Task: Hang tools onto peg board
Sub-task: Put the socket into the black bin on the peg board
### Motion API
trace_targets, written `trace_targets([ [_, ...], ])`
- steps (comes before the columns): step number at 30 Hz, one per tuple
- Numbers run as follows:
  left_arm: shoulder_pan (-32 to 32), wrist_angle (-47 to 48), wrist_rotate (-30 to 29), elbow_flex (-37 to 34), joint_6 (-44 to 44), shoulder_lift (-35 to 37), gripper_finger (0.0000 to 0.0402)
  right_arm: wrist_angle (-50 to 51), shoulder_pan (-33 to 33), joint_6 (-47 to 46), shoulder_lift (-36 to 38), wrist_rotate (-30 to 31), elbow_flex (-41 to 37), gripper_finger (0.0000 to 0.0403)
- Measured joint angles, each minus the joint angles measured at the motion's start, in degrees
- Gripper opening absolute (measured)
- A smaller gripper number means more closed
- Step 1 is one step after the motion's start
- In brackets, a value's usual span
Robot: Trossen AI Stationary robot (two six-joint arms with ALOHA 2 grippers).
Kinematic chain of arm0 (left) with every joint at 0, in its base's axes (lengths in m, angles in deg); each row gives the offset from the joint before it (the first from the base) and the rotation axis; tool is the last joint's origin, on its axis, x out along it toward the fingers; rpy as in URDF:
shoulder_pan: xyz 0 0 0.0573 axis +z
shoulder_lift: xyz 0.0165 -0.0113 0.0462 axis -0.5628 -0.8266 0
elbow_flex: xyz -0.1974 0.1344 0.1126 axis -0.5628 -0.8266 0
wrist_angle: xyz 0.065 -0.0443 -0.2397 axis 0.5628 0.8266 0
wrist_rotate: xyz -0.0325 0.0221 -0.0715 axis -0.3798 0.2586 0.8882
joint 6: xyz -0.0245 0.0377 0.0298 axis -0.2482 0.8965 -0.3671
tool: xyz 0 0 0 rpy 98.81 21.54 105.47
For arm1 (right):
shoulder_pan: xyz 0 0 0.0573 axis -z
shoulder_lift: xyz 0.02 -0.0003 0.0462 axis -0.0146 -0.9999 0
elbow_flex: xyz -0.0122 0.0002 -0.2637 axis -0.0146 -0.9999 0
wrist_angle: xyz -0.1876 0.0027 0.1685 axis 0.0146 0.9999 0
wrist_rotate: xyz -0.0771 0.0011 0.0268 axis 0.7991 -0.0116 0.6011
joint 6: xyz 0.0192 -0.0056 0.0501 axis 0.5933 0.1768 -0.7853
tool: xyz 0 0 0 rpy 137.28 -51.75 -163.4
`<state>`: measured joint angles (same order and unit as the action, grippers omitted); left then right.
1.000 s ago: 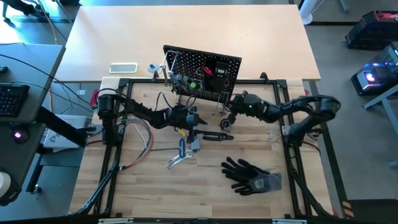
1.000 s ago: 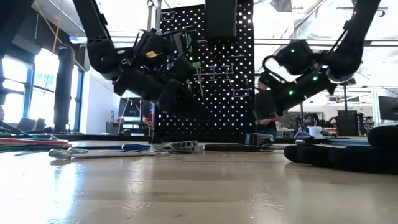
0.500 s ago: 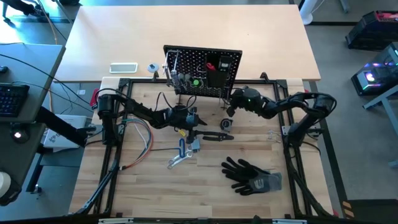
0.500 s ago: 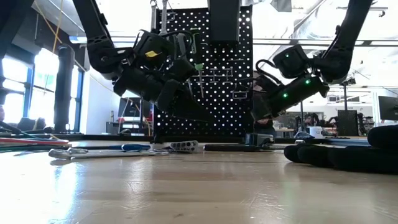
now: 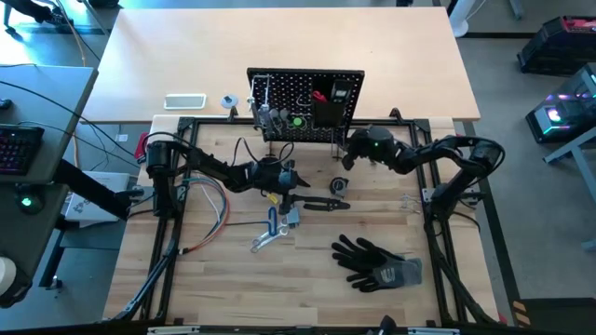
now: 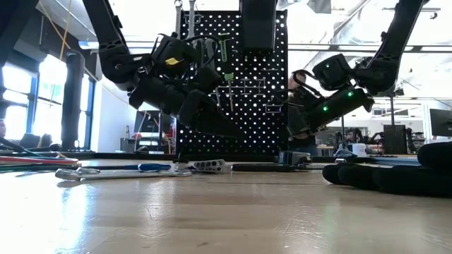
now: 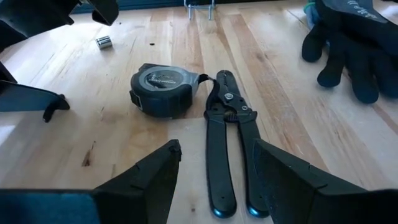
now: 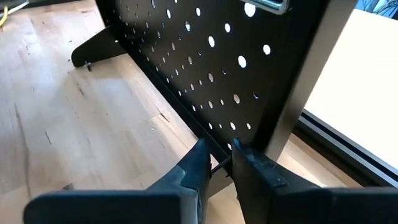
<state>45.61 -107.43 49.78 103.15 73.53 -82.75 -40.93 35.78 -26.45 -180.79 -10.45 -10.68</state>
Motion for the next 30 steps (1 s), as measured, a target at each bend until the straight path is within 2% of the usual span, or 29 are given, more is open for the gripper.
trace_targets([
  [11, -0.1, 1.1, 0.1, 0.0, -2.6, 0.0, 0.0197, 1.9, 0.1, -2.6, 0.1, -9.3, 1.2, 0.0062],
  [18, -0.2, 3.4, 2.2, 0.0, -3.6, 0.0, 0.0197, 11.7, -2.3, -2.1, 4.8, -11.4, 1.2, 0.0085],
  [24, -0.2, 2.8, 2.2, 0.0, -3.6, 0.0, 0.0197, 23.0, -4.6, 0.5, 13.3, -8.9, 1.3, 0.0134],
  [30, -0.4, 2.8, 2.3, 0.0, -3.6, 0.0, 0.0197, 40.4, -4.9, -1.2, 22.1, -0.2, 1.3, 0.0162],
])
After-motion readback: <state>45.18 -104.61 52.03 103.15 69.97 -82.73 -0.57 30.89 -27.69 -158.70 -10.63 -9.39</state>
